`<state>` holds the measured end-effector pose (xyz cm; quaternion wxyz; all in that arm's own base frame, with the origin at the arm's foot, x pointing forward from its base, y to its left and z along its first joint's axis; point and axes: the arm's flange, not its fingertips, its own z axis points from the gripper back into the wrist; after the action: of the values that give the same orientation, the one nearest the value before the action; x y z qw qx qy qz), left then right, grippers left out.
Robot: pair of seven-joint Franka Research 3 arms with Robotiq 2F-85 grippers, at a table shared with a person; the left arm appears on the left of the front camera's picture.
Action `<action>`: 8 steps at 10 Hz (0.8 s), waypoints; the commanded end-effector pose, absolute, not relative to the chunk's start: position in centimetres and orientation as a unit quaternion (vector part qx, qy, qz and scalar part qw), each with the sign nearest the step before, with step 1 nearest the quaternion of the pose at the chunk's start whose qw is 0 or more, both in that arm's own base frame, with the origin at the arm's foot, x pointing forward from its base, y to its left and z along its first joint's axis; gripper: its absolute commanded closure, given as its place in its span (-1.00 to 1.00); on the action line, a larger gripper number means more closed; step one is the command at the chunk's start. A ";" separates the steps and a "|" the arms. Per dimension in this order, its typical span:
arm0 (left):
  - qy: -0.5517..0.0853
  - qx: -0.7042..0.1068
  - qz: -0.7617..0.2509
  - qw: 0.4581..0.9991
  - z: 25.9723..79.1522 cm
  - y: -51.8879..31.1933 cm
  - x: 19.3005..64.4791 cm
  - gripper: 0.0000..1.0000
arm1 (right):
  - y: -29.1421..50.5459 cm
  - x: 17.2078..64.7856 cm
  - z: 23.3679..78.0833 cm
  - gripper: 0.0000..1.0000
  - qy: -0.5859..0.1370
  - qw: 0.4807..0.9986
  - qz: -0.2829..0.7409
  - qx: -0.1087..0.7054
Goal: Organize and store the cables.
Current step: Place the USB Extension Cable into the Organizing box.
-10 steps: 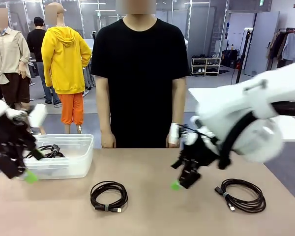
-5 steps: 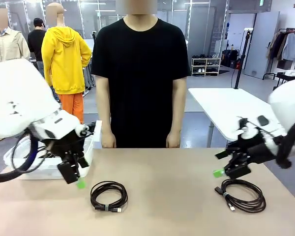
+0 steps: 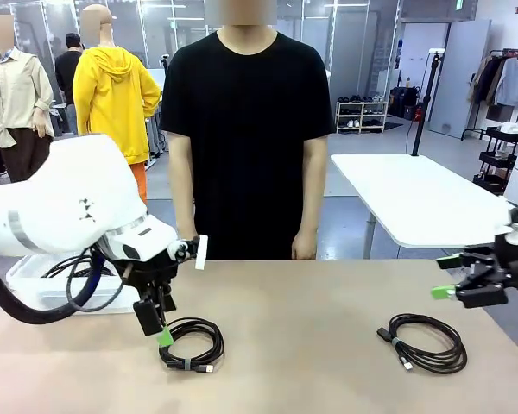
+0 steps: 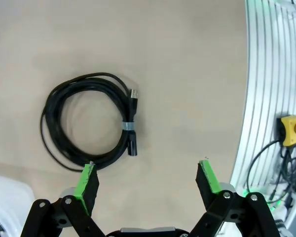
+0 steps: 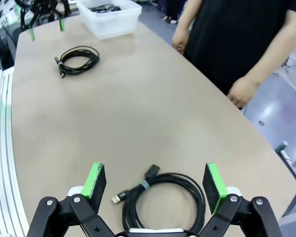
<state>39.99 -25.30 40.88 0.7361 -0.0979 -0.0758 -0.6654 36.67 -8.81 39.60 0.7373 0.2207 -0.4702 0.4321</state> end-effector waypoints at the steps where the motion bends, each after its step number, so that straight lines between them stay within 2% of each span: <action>1: -0.052 -0.136 -0.698 0.701 40.7 -26.1 40.2 -1.00 | -6.6 24.2 33.2 -1.00 -0.501 0.729 0.404 0.233; 2: -0.050 -0.121 -0.689 0.712 40.2 -25.8 40.7 -1.00 | -7.2 24.2 32.2 -1.00 -0.492 0.737 0.392 0.246; 4: -0.034 -0.144 -0.680 0.718 39.9 -25.3 40.7 -1.00 | -8.3 23.9 30.4 -1.00 -0.500 0.742 0.367 0.255; 5: -0.049 -0.116 -0.682 0.720 39.4 -25.9 39.9 -1.00 | -13.7 34.8 35.3 -1.00 -0.482 0.747 0.385 0.250; 8: -0.049 -0.116 -0.682 0.720 39.4 -25.9 39.9 -1.00 | -13.7 34.8 35.3 -1.00 -0.482 0.747 0.385 0.250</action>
<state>39.90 -25.90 39.43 0.7195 -0.1203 -0.0420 -0.6827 34.82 -13.81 34.93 0.7407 0.2519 -0.4811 0.3956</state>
